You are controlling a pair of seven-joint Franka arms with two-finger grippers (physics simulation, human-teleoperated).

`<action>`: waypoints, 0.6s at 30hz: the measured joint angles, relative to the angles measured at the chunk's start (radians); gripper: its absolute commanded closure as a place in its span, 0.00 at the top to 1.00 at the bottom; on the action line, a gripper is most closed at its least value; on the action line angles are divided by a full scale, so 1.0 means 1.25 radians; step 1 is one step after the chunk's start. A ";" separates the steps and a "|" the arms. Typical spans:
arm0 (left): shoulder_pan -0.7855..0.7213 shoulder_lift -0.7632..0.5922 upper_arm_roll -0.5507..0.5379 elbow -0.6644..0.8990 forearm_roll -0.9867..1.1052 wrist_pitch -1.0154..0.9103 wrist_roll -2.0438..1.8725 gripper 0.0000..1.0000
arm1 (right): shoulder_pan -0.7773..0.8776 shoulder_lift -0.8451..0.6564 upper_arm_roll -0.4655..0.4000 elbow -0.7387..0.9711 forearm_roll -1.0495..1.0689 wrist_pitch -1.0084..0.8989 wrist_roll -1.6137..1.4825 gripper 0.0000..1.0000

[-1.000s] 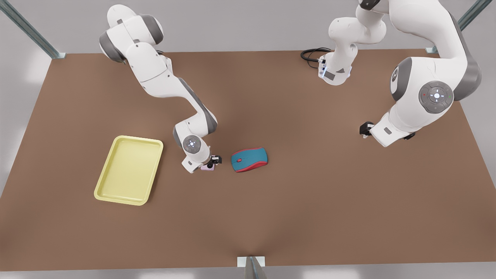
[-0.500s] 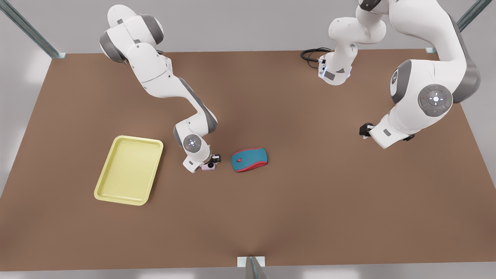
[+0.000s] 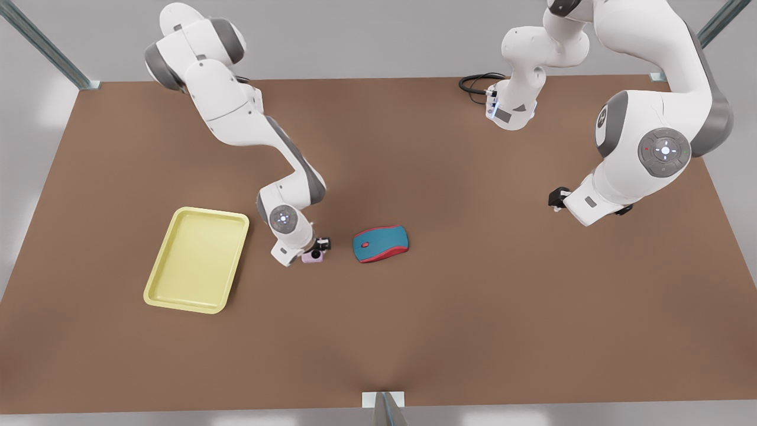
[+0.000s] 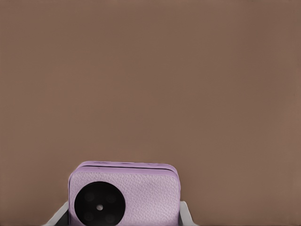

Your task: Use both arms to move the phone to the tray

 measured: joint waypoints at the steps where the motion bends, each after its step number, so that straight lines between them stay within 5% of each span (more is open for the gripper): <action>1: 0.000 0.000 0.000 0.000 0.000 0.000 0.000 1.00 | -0.015 -0.010 0.000 -0.003 0.000 -0.007 -0.007 0.73; 12: 0.000 -0.001 0.000 0.000 -0.001 -0.001 0.002 1.00 | -0.287 -0.152 -0.006 -0.193 0.000 -0.038 -0.180 0.73; 16: 0.000 -0.001 0.000 0.000 -0.001 -0.001 0.002 1.00 | -0.312 -0.162 -0.068 -0.203 0.000 -0.043 -0.271 0.73; 17: 0.000 -0.001 0.000 0.000 -0.001 -0.001 0.002 1.00 | -0.314 -0.163 -0.082 -0.203 0.000 -0.044 -0.294 0.76; 18: 0.000 -0.001 0.000 0.000 -0.001 -0.001 0.002 1.00 | -0.315 -0.163 -0.092 -0.206 -0.001 -0.045 -0.314 1.00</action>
